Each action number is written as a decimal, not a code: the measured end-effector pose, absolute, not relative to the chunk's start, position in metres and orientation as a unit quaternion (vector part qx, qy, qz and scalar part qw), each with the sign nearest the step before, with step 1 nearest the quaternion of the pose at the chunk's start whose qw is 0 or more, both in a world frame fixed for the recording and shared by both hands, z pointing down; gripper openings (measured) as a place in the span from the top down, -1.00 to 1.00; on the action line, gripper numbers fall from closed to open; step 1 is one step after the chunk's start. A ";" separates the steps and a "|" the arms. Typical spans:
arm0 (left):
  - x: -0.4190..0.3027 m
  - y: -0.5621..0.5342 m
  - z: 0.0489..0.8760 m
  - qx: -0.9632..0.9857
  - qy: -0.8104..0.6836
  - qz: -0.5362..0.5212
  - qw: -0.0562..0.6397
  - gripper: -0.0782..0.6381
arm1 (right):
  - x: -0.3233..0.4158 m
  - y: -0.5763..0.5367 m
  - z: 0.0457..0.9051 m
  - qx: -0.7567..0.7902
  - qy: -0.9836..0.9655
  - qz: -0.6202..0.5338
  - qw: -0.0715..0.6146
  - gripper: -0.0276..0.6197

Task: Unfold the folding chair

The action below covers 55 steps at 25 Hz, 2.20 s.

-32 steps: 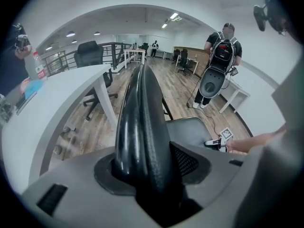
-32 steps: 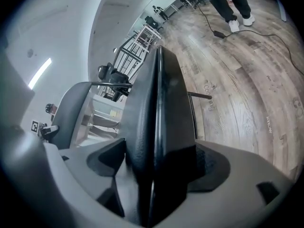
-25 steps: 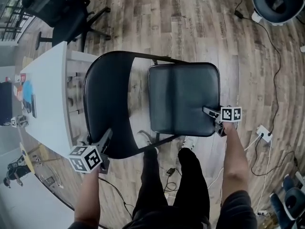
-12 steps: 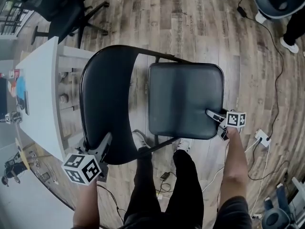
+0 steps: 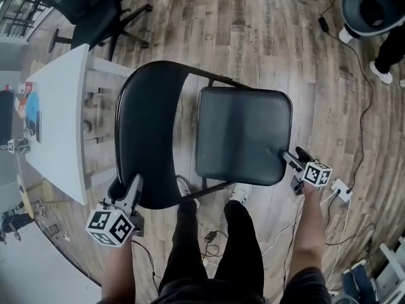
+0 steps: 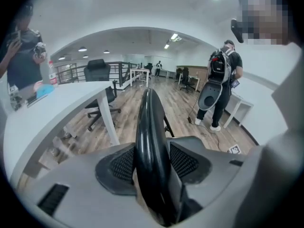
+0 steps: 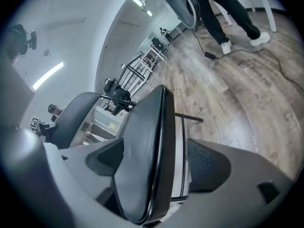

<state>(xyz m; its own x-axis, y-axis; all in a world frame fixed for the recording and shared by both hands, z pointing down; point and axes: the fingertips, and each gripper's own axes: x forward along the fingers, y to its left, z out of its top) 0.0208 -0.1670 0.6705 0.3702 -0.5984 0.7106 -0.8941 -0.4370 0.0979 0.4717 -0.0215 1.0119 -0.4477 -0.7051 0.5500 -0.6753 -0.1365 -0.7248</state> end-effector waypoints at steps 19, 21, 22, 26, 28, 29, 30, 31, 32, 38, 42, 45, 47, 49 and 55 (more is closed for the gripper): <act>0.014 -0.051 0.488 0.865 -0.444 0.121 0.202 0.77 | 0.278 0.052 0.532 -0.684 0.714 -0.133 -0.062 0.87; 0.006 -0.016 0.473 0.878 -0.424 0.104 0.197 0.77 | 0.249 0.085 0.506 -0.698 0.703 -0.113 -0.078 0.87; 0.000 0.000 0.465 0.883 -0.419 0.102 0.187 0.77 | 0.235 0.100 0.493 -0.703 0.699 -0.101 -0.084 0.87; -0.025 0.057 0.439 0.894 -0.410 0.100 0.153 0.77 | 0.178 0.154 0.444 -0.706 0.699 -0.058 -0.097 0.87; -0.031 0.088 0.427 0.900 -0.400 0.084 0.153 0.77 | 0.153 0.180 0.420 -0.707 0.700 -0.035 -0.098 0.87; -0.032 0.103 0.420 0.903 -0.394 0.075 0.153 0.77 | 0.144 0.192 0.410 -0.708 0.699 -0.026 -0.096 0.87; -0.032 0.117 0.414 0.907 -0.387 0.069 0.151 0.77 | 0.136 0.203 0.401 -0.709 0.699 -0.021 -0.095 0.87; -0.031 0.131 0.409 0.911 -0.379 0.065 0.149 0.77 | 0.129 0.213 0.396 -0.708 0.699 -0.019 -0.093 0.87; -0.029 0.145 0.403 0.915 -0.370 0.064 0.148 0.77 | 0.122 0.224 0.392 -0.708 0.700 -0.019 -0.094 0.87; -0.029 0.205 0.374 0.928 -0.343 0.053 0.134 0.77 | 0.090 0.271 0.371 -0.703 0.702 -0.014 -0.111 0.87; -0.044 0.225 0.357 0.928 -0.348 0.040 0.126 0.77 | 0.081 0.293 0.352 -0.705 0.701 0.006 -0.109 0.87; -0.043 0.245 0.352 0.931 -0.347 0.043 0.108 0.77 | 0.088 0.313 0.347 -0.713 0.694 0.009 -0.099 0.87; -0.042 0.253 0.346 0.931 -0.349 0.041 0.097 0.77 | 0.093 0.320 0.342 -0.714 0.694 0.008 -0.092 0.87; -0.043 0.258 0.342 0.929 -0.357 0.035 0.093 0.77 | 0.094 0.325 0.335 -0.711 0.699 0.007 -0.084 0.87; -0.043 0.288 0.352 0.924 -0.366 0.045 0.104 0.77 | 0.094 0.351 0.342 -0.713 0.695 0.008 -0.089 0.87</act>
